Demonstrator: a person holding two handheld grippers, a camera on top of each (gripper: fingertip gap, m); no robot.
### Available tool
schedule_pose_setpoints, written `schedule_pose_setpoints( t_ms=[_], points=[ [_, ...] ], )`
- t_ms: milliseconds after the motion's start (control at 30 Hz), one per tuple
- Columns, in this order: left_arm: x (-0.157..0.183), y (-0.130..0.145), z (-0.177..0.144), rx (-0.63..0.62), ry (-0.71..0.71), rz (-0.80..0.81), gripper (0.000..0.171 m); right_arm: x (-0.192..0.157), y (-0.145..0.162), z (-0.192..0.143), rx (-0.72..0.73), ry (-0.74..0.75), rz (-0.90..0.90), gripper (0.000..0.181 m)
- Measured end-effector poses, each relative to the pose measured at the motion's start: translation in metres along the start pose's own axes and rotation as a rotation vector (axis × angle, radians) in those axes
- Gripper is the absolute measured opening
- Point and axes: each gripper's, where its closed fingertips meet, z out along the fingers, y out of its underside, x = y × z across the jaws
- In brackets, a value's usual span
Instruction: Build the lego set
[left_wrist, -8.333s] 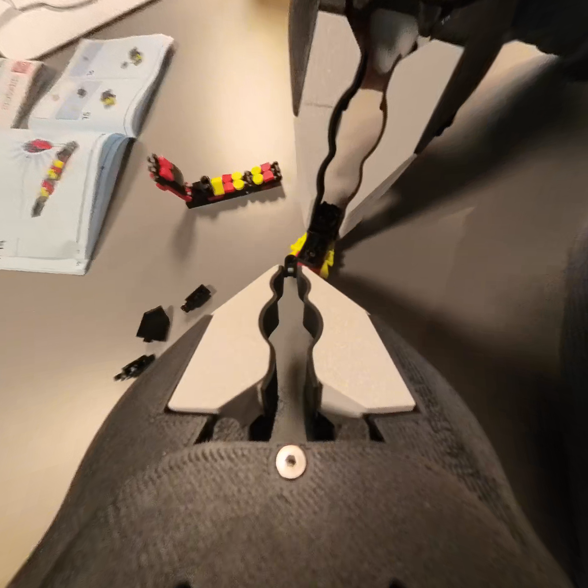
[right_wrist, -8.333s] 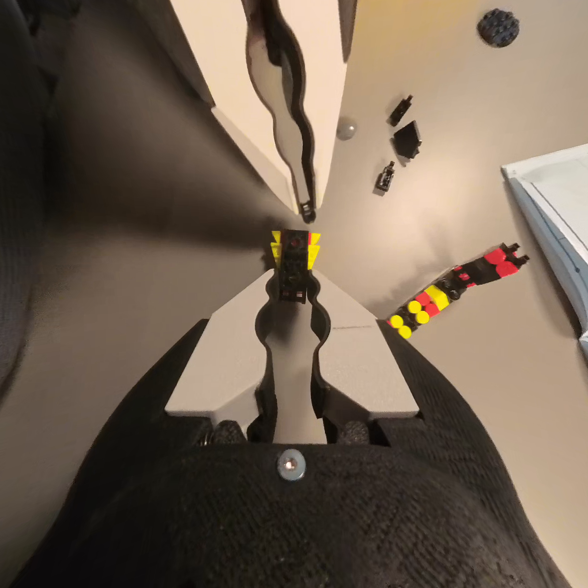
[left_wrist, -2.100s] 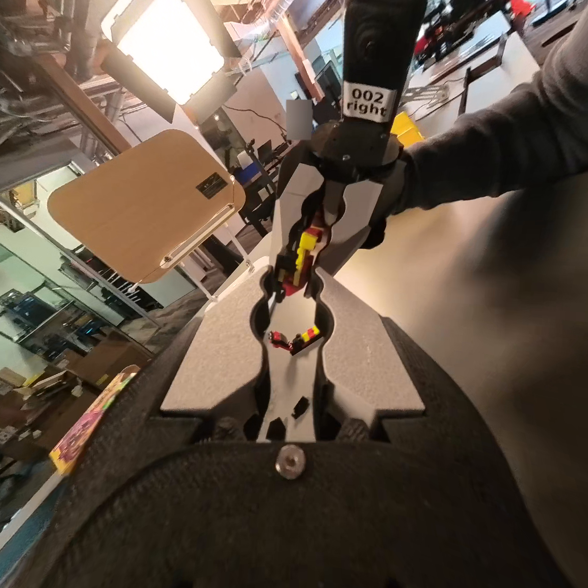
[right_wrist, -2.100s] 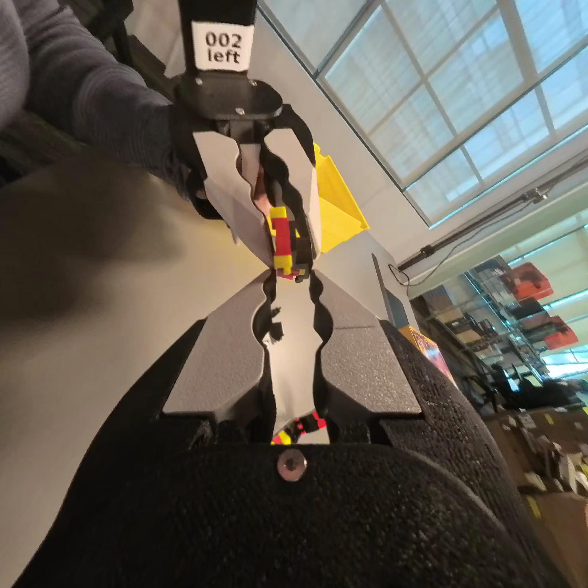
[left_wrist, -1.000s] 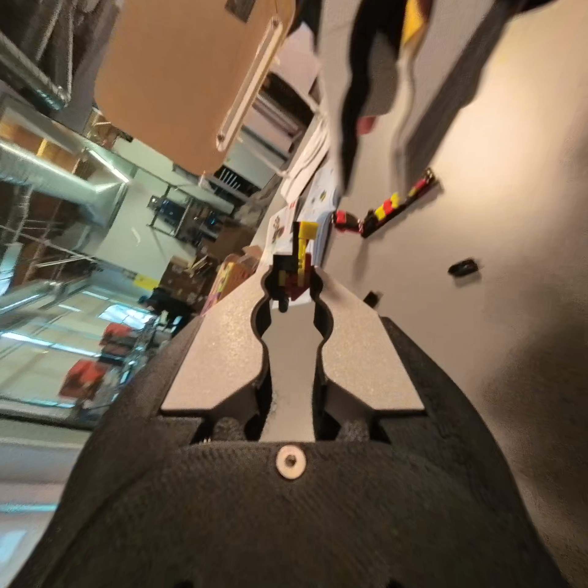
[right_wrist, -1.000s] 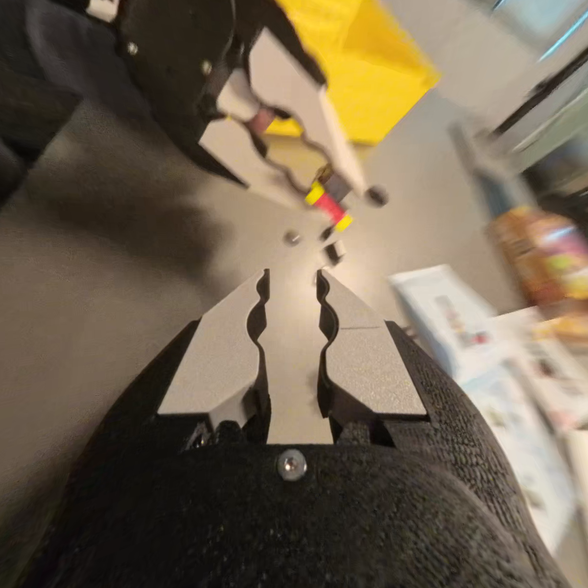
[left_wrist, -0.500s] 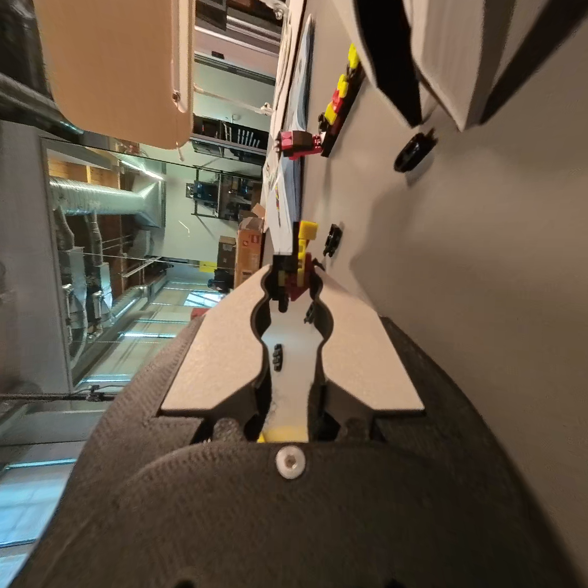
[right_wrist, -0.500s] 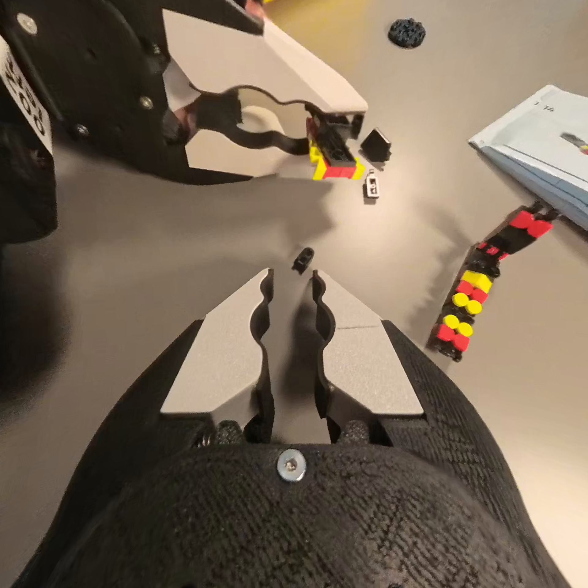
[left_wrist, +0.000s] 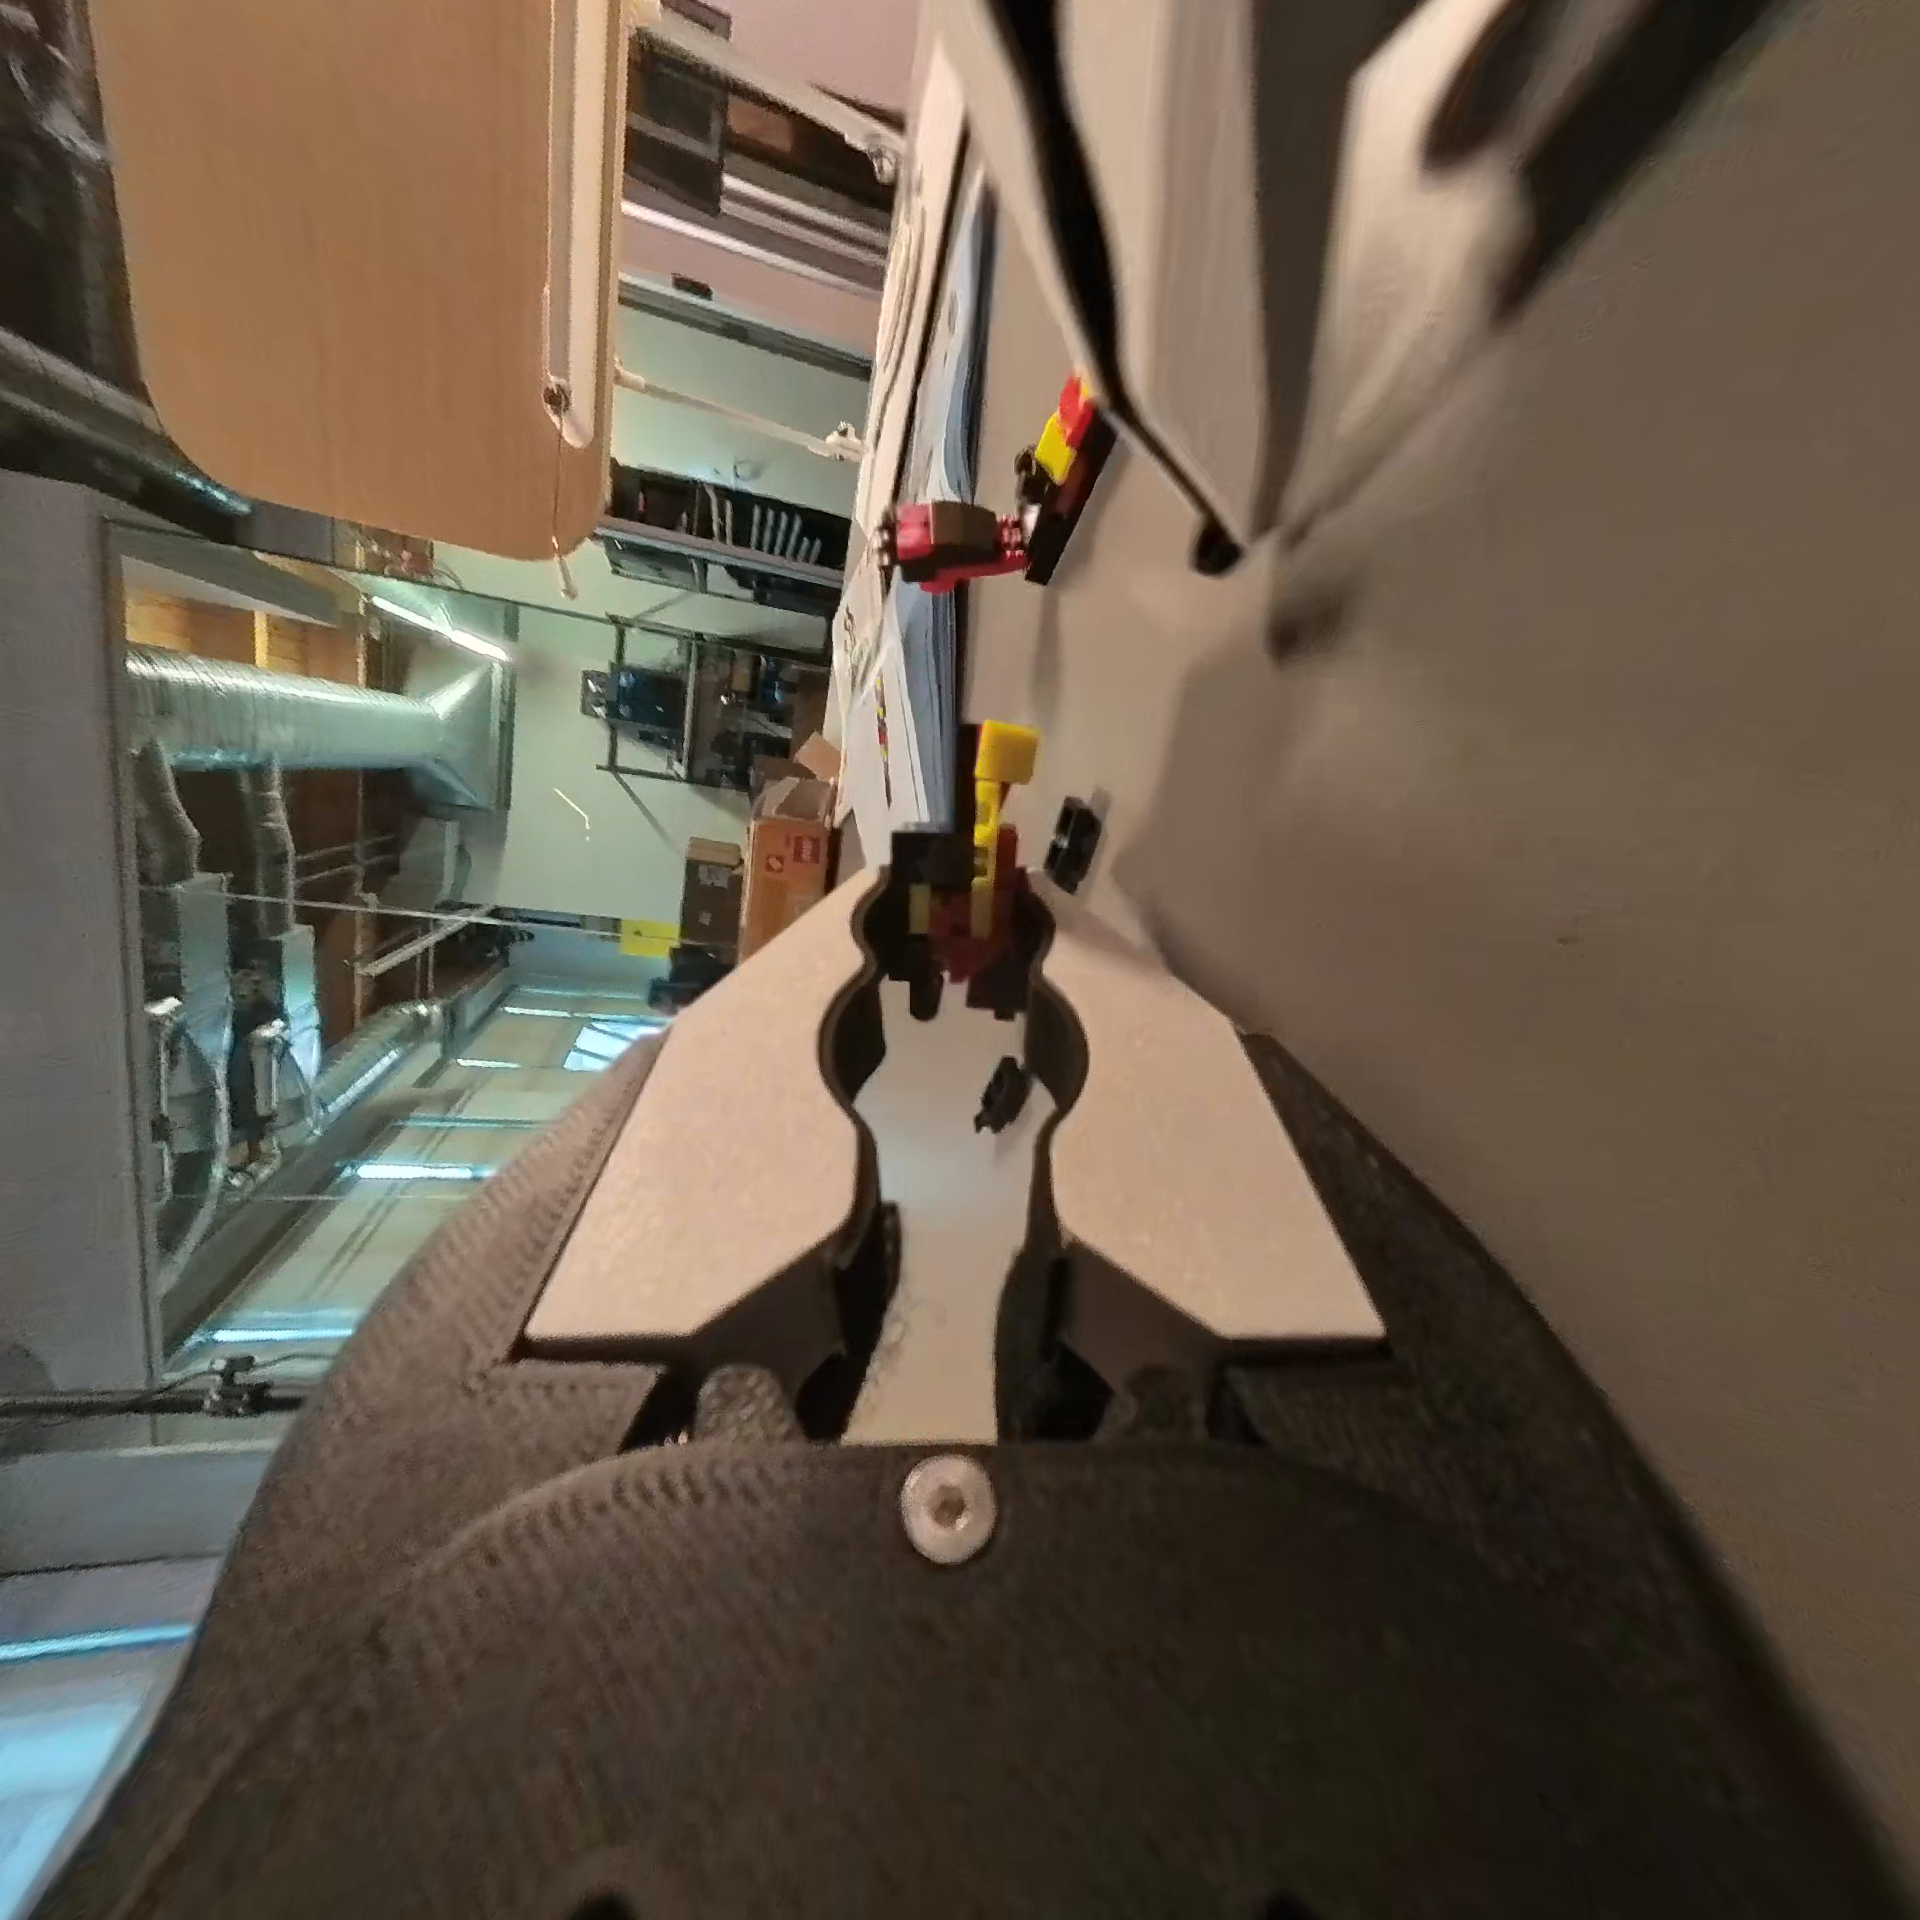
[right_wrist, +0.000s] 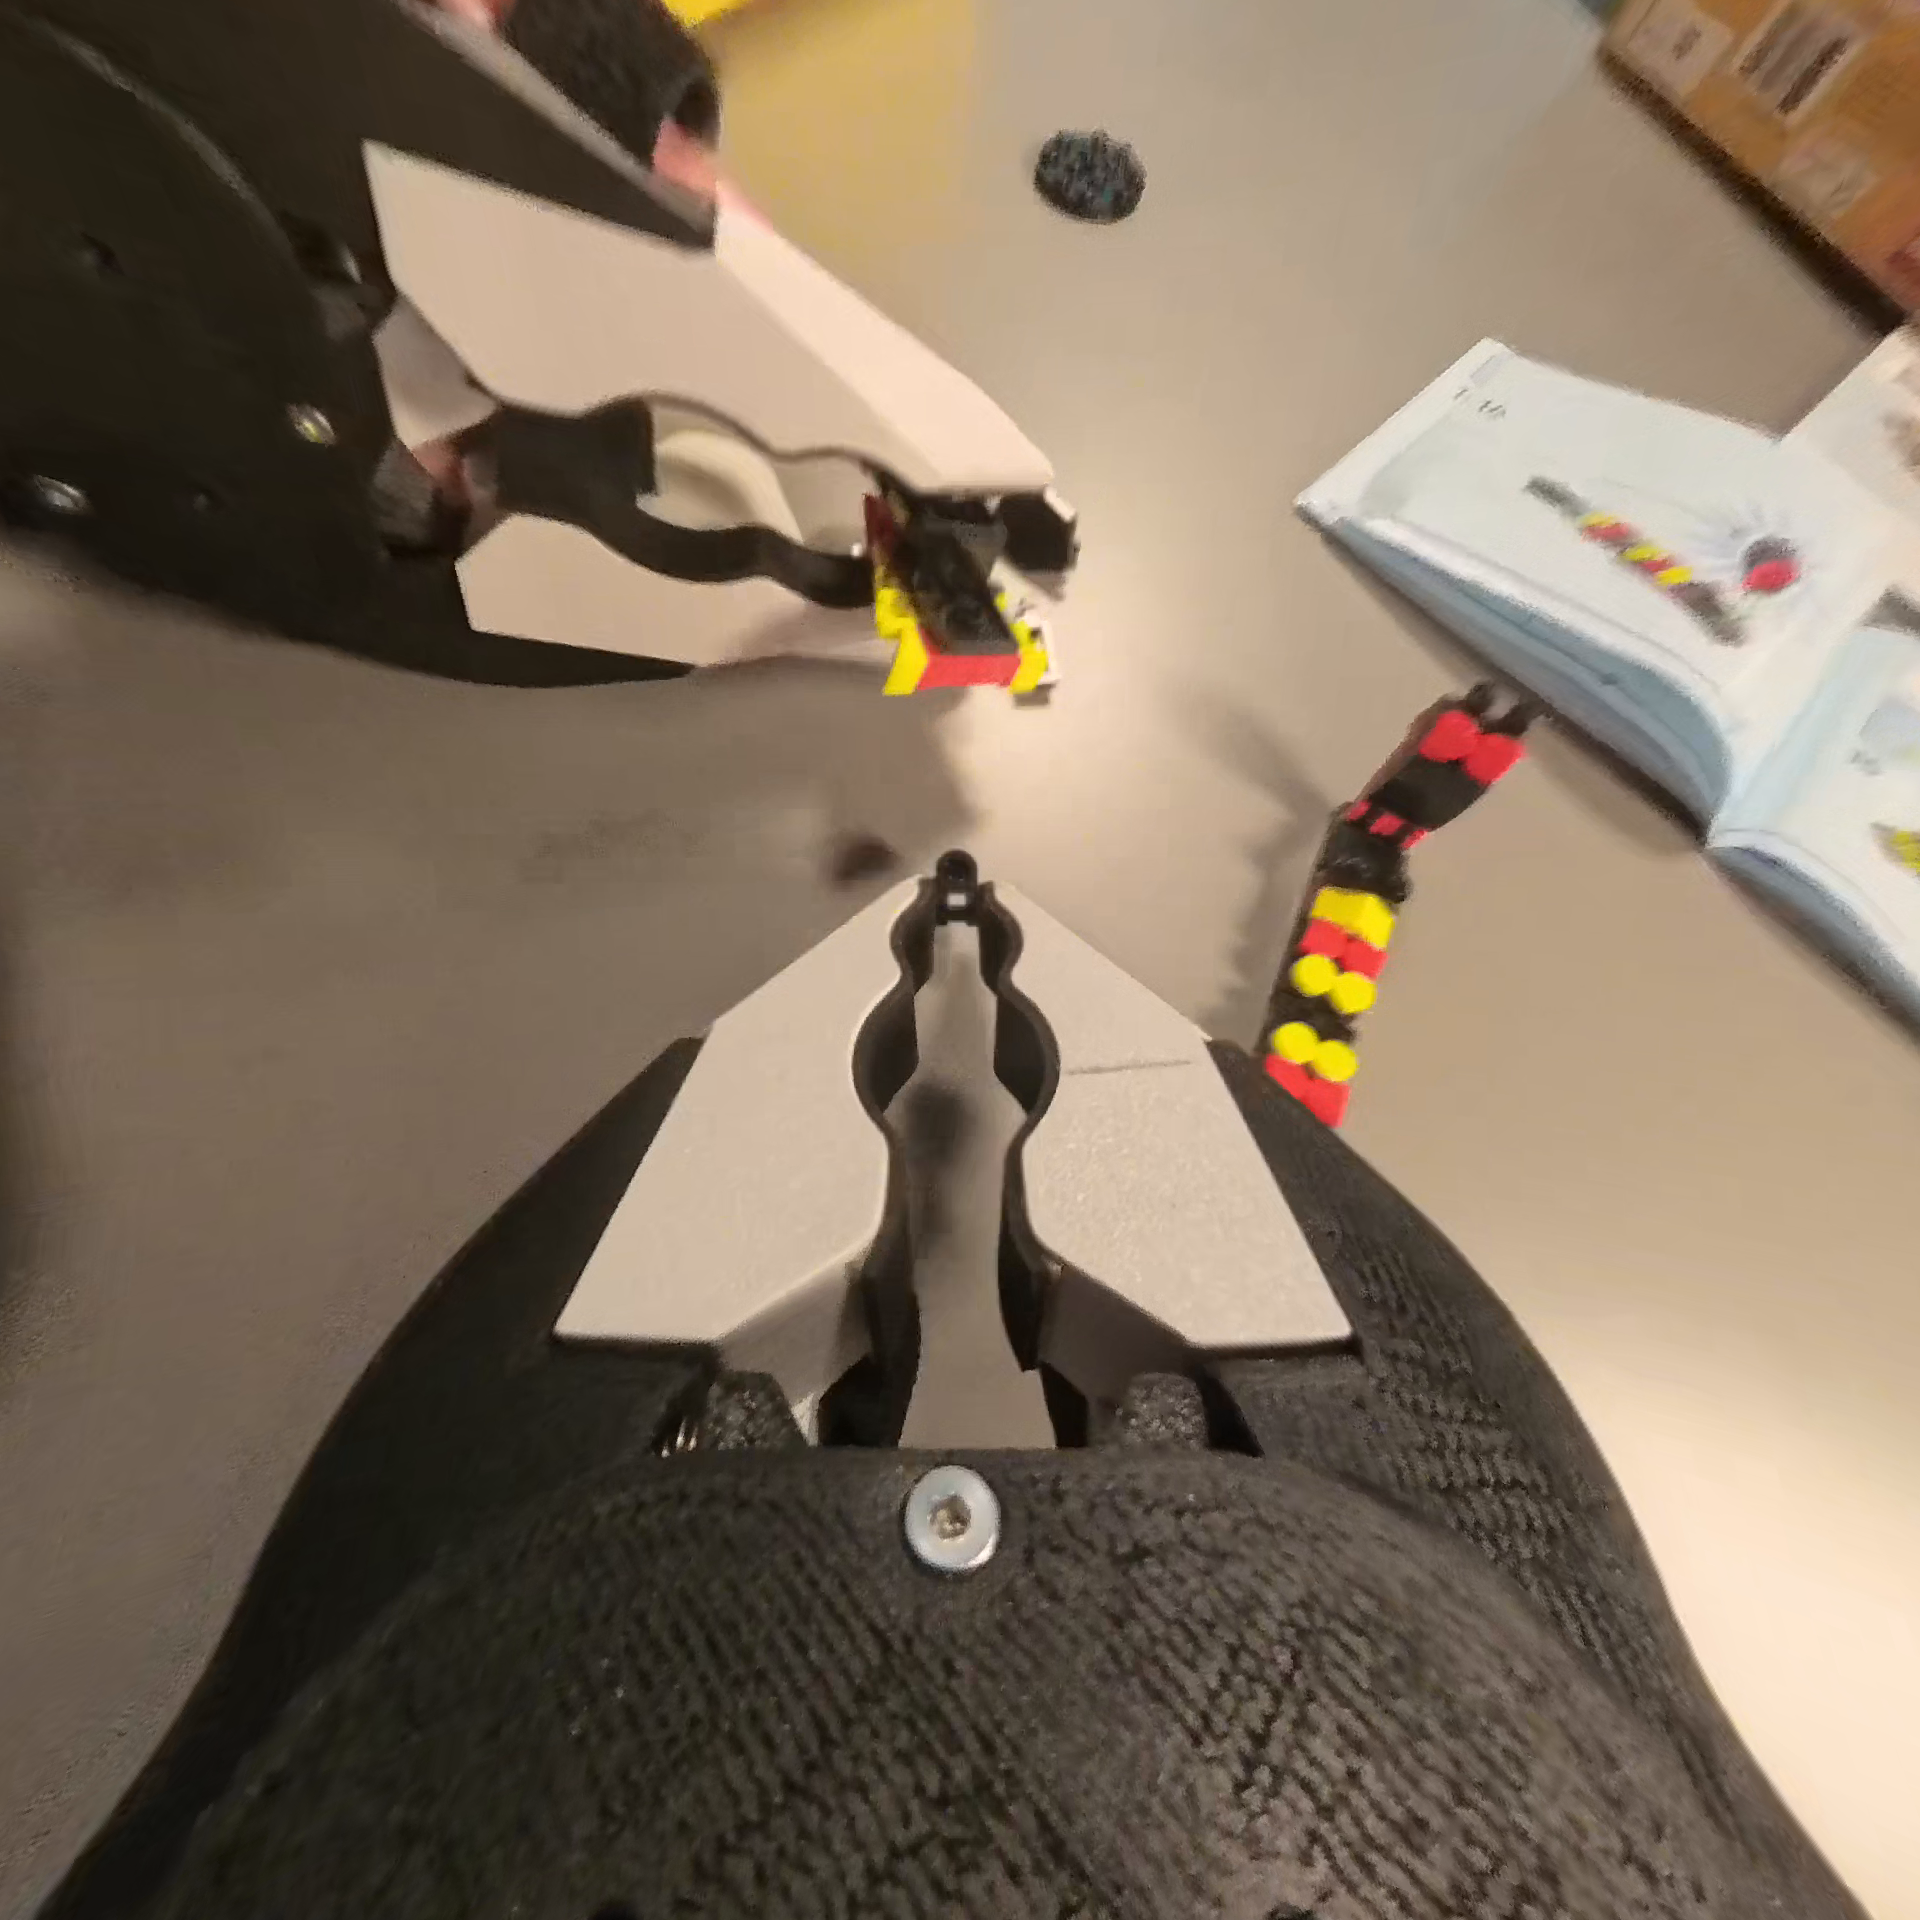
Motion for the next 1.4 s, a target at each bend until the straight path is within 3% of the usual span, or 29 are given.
schedule_pose_setpoints(
  t_ms=[133, 333, 733, 1400],
  points=[
    [-0.010, -0.015, -0.004, 0.099, -0.106, 0.119, 0.020, 0.006, -0.031, -0.025, 0.111, -0.103, 0.013, 0.005],
    [-0.016, -0.029, -0.011, 0.180, -0.172, 0.157, 0.020, 0.005, -0.055, -0.025, 0.015, -0.206, -0.030, 0.006],
    [-0.016, -0.031, -0.013, 0.196, -0.175, 0.163, 0.020, -0.003, -0.044, -0.019, -0.176, -0.279, -0.068, 0.006],
    [-0.016, -0.032, -0.014, 0.202, -0.173, 0.160, 0.020, -0.005, -0.046, -0.017, -0.165, -0.263, -0.085, 0.006]
  ],
)
